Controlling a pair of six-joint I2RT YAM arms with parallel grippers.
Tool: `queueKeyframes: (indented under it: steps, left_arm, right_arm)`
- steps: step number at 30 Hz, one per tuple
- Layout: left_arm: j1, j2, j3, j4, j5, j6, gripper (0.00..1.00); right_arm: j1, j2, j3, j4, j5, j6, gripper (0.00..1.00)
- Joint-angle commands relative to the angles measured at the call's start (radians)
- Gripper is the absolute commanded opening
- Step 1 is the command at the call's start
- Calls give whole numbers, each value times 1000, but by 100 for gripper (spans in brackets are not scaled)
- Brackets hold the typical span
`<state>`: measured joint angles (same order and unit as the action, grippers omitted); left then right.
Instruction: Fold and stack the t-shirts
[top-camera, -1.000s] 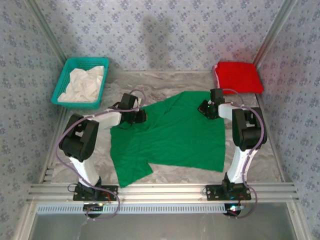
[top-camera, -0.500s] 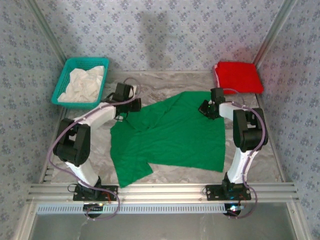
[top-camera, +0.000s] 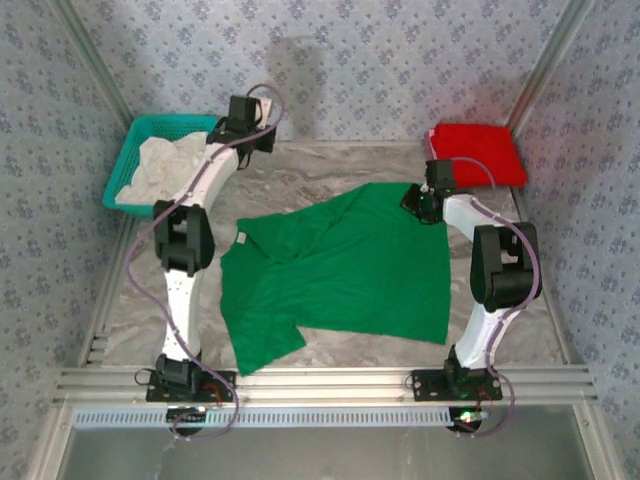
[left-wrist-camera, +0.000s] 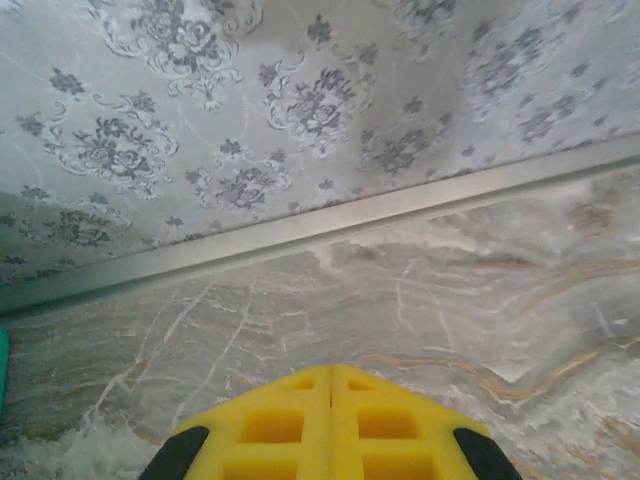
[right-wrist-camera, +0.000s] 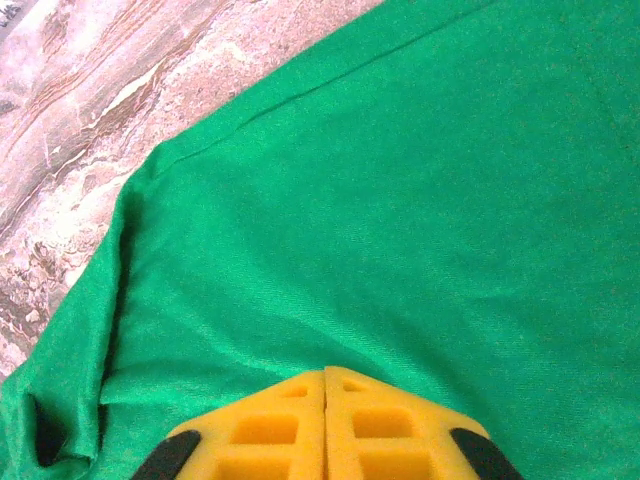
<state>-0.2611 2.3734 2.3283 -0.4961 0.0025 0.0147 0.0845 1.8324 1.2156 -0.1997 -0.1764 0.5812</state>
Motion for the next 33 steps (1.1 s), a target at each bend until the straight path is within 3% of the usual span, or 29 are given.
queueKeyframes:
  steps: [1,2,4,7,9,11,14,19,26,30,33]
  left_arm:
    - [-10,67,229,-334,34,-21,1]
    - [-13,35,167,-347,92,-60,13]
    - [-31,-118,-143,-209,186,-126,31]
    - [-95,-413,-694,139,167,-191,52]
    - [-123,-517,-879,227,191,-261,55]
    - [-132,-531,-944,223,268,-320,59]
    - [-163,-532,-998,142,258,-342,60]
    - [-191,-556,-1106,145,223,-386,62]
    - [-194,-486,-1092,188,243,-390,63]
    - [-211,-476,-1108,243,256,-405,50]
    - [-222,-475,-1113,255,272,-419,49]
  right_arm:
    - [-4,-28,18,-49,0,-18,15]
    - [-2,-32,14,-49,1,-18,17]
    - [4,-39,1,-40,-1,-26,20]
    - [11,-37,-5,-42,-4,-47,22]
    - [15,-36,-14,-37,-16,-59,24]
    - [23,-38,-14,-30,-17,-63,25]
    - [33,-32,-14,-32,-21,-70,27]
    - [41,-36,-55,-16,-11,-58,28]
    - [55,-31,-58,-11,-11,-55,29]
    - [53,-46,-67,-19,15,-63,29]
    - [49,-48,-72,-17,17,-65,29]
